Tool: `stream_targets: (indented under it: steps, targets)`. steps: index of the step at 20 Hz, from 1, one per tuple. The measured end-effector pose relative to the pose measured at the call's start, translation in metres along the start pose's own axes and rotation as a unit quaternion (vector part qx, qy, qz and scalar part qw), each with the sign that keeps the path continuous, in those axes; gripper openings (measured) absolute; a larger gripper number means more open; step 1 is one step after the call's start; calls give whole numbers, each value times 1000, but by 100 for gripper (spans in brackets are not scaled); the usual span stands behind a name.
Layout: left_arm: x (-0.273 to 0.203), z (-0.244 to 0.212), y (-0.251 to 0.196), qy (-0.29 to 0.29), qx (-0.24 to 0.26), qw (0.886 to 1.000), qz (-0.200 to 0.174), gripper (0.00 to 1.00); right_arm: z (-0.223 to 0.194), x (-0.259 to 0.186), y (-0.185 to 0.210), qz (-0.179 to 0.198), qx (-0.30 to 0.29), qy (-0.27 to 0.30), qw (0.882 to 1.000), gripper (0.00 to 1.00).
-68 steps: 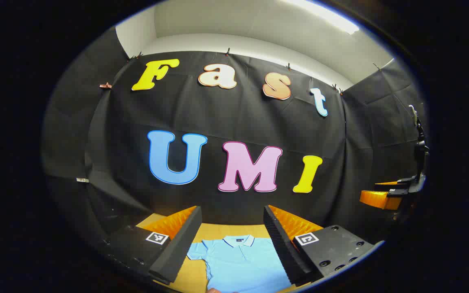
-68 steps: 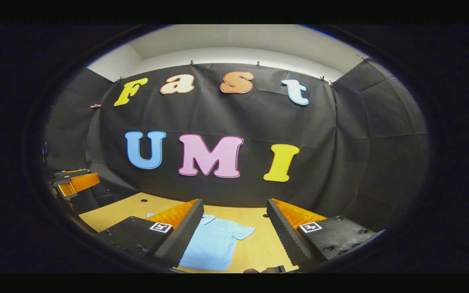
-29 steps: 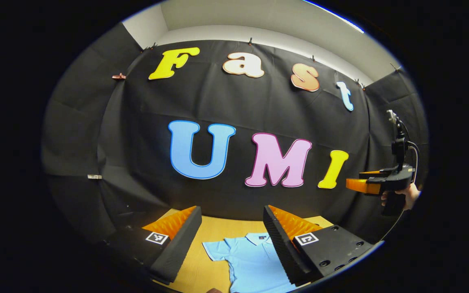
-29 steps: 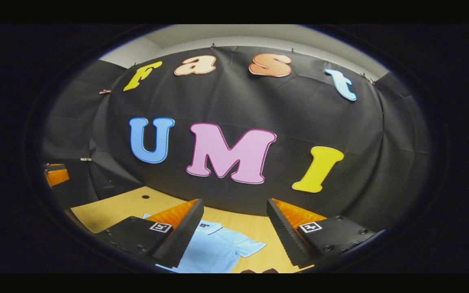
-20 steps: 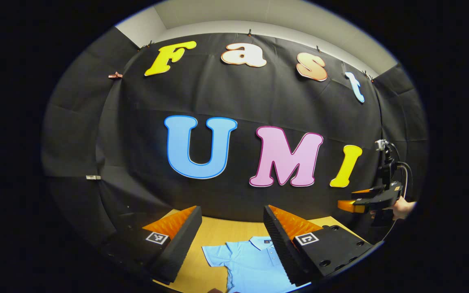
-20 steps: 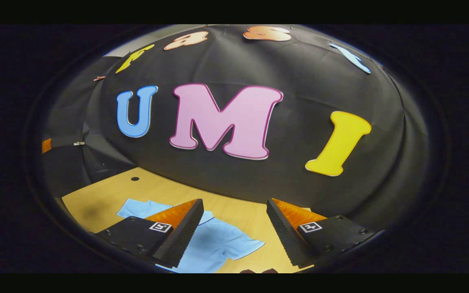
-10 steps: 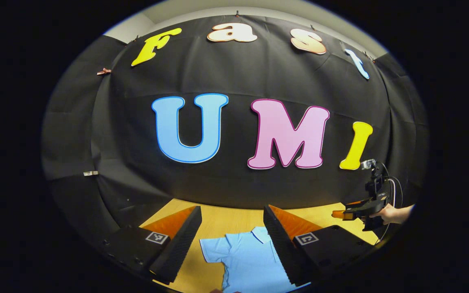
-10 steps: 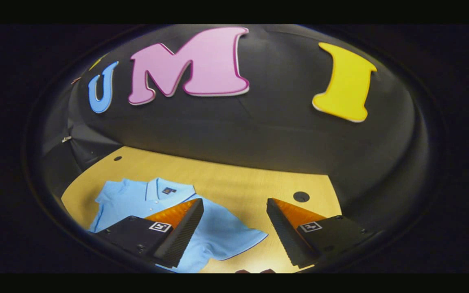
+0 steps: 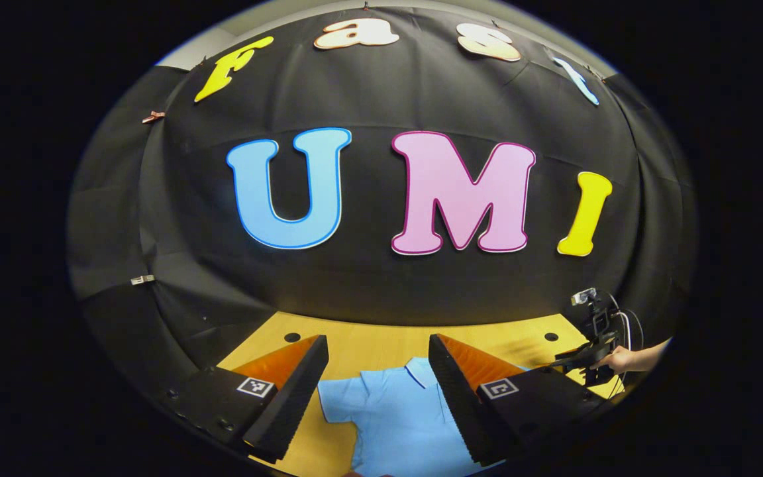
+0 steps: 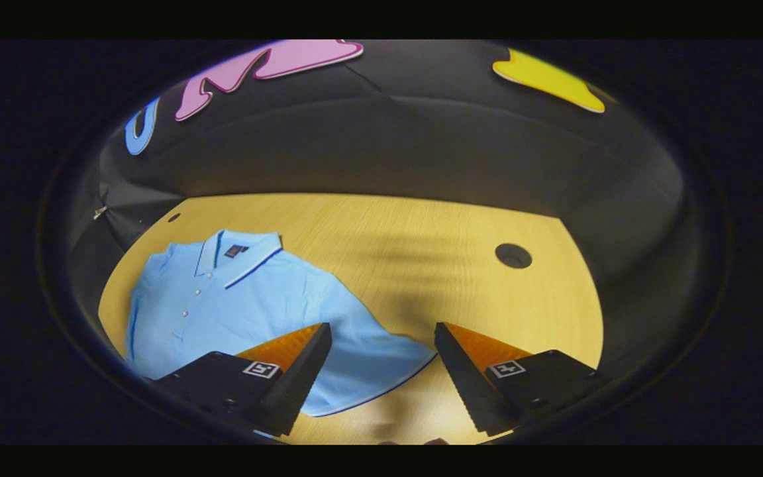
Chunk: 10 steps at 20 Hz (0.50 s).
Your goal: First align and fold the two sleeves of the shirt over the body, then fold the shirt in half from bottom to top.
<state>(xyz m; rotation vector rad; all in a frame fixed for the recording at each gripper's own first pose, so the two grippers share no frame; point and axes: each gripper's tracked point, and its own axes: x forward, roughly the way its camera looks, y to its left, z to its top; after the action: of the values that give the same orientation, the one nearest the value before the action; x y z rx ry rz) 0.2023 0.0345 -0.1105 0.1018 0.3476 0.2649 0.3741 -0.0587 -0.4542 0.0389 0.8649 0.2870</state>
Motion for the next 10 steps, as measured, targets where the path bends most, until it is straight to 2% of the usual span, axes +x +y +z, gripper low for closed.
stream_targets:
  steps: [4,8,9,10]
  targets:
    - [2,-7,-6,9,5,1000,2,97,-22,16,-6,-1,16,36,999,98]
    - [-1,-12,-2,14,6,1000,6,97,-21,19,-10,-18,8,37,999,96]
    - [-1,-13,1,15,3,1000,8,98,-24,18,-15,-30,-5,39,999,95]
    - [-1,-12,4,14,-1,1000,9,97,-22,17,-12,-23,-5,35,999,84]
